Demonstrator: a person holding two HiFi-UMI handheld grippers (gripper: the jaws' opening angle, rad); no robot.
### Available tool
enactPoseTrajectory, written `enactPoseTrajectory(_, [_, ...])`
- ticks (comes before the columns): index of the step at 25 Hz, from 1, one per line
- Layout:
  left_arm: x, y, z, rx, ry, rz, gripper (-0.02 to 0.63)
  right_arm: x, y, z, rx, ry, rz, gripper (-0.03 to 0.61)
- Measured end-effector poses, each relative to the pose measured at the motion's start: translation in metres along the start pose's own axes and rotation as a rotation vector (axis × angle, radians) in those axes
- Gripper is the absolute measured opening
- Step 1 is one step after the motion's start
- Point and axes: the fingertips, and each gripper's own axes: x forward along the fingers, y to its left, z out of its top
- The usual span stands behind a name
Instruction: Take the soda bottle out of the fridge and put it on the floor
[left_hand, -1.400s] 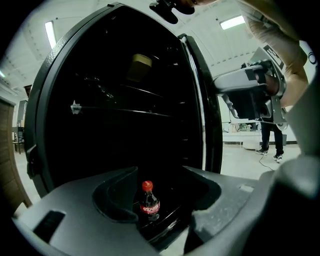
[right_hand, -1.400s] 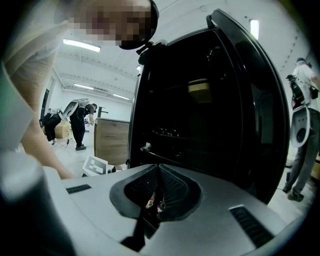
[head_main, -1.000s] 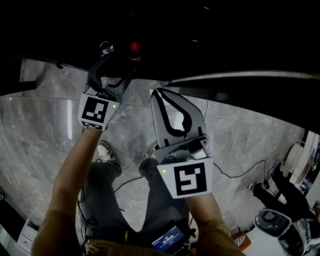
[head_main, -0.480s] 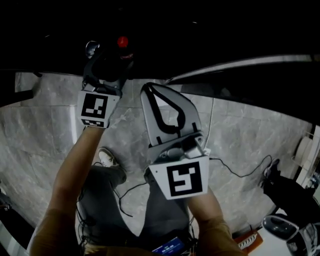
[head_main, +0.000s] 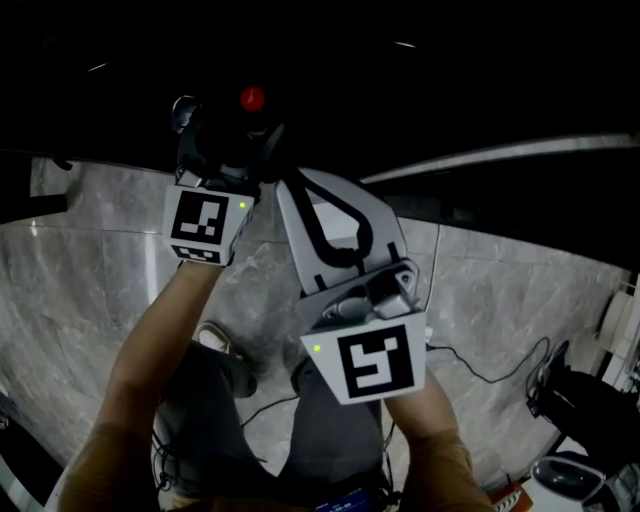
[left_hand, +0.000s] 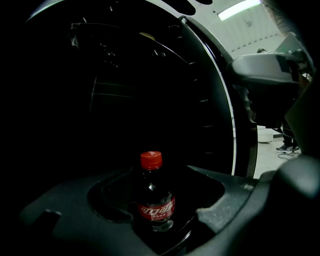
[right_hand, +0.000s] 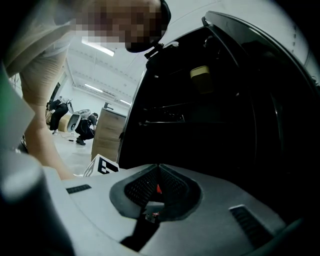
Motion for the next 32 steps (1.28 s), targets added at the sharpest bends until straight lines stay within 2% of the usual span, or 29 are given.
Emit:
enactPoseTrajectory(2, [0.002, -0.005, -0.003, 0.017, -0.004, -0.016, 0.292, 0.007, -0.002, -0.002, -0.008, -0.022, 0.001, 0.002])
enactPoseTrajectory(6, [0.004, -0.001, -0.005, -0.008, -0.005, -0.027, 0.299, 0.016, -0.002, -0.014, -0.018, -0.051, 0.004, 0.003])
enactPoseTrajectory(14, [0.007, -0.001, -0.016, 0.038, -0.04, -0.041, 0.299, 0.026, 0.004, -0.042, -0.069, -0.096, 0.012, 0.003])
enactPoseTrajectory(20, [0.015, 0.002, -0.016, 0.052, -0.098, -0.016, 0.299, 0.028, 0.002, -0.039, -0.101, -0.171, -0.008, 0.002])
enactPoseTrajectory(25, [0.024, 0.004, -0.023, 0.011, -0.105, -0.008, 0.299, 0.028, 0.007, -0.045, -0.117, -0.175, 0.0, 0.002])
enactPoseTrajectory(32, [0.025, -0.001, -0.02, 0.052, -0.122, -0.023, 0.299, 0.025, 0.001, -0.039, -0.106, -0.2, -0.016, 0.002])
